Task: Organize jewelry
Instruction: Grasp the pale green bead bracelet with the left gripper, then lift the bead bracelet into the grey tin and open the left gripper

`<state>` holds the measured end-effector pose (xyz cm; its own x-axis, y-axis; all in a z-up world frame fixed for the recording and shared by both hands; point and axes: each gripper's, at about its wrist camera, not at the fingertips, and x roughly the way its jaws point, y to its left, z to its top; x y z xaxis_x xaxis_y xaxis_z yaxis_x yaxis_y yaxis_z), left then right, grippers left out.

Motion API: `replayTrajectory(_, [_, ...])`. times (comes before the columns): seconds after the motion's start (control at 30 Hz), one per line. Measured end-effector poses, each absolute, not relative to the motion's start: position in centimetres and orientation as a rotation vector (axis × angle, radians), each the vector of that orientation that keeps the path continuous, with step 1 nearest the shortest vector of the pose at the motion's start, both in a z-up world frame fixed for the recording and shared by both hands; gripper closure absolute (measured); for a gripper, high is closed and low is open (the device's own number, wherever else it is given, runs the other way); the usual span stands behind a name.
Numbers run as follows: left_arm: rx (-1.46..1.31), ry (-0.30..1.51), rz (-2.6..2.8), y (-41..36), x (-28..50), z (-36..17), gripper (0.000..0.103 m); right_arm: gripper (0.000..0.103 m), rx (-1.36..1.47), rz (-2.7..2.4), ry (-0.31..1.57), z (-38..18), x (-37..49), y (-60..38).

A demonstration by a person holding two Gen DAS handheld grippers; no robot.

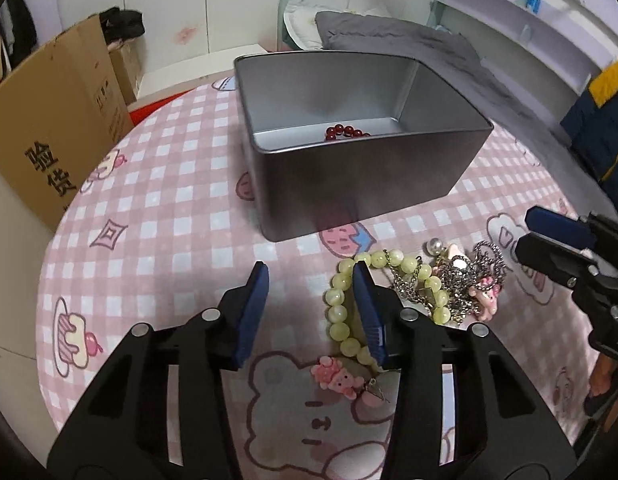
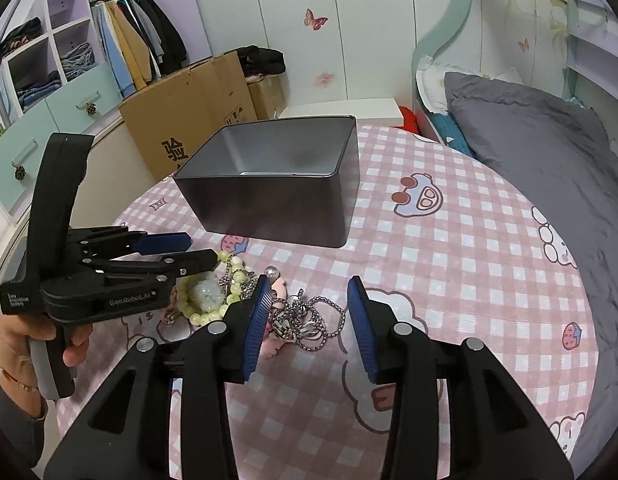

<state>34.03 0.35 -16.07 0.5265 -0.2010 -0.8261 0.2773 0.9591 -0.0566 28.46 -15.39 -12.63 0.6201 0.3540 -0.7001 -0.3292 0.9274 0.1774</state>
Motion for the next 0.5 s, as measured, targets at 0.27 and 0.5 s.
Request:
replayTrajectory(0.27, [0.122,0.945,-0.293,-0.2,33.6,-16.0,0.094,0.065,0.03,0.401,0.812,-12.5,28.2,-15.0])
replayTrajectory(0.5, [-0.018,0.901,-0.367,2.9,31.9,-13.8,0.094,0.065,0.021,0.416,0.801,-11.9,27.6,-14.4])
